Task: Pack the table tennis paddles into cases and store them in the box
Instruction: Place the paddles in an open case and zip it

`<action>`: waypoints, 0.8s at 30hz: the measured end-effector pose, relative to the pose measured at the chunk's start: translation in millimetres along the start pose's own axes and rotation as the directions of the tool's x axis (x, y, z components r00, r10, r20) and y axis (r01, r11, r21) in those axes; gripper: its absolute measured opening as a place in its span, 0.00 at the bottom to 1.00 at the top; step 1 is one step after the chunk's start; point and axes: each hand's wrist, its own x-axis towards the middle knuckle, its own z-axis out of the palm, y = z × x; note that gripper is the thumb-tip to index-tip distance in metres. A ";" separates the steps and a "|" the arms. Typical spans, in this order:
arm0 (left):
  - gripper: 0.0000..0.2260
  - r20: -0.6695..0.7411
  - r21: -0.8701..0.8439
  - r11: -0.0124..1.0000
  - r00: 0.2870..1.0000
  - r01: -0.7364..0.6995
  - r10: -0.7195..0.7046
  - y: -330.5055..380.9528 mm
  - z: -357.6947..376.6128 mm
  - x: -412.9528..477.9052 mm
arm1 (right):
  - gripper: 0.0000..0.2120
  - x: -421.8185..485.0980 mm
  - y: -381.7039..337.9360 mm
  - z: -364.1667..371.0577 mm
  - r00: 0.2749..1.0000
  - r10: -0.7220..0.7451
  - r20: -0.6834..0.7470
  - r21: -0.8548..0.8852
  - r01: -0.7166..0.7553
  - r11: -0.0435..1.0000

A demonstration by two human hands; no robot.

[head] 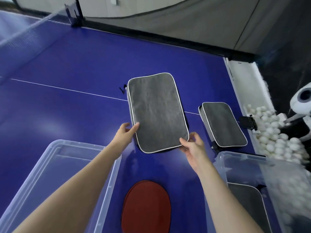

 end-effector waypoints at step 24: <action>0.18 -0.321 0.438 0.799 0.759 -0.411 0.566 -20.0 -64.2 -195.7 | 0.10 -204.6 -51.0 93.3 0.470 -0.765 0.440 -0.459 0.850 0.258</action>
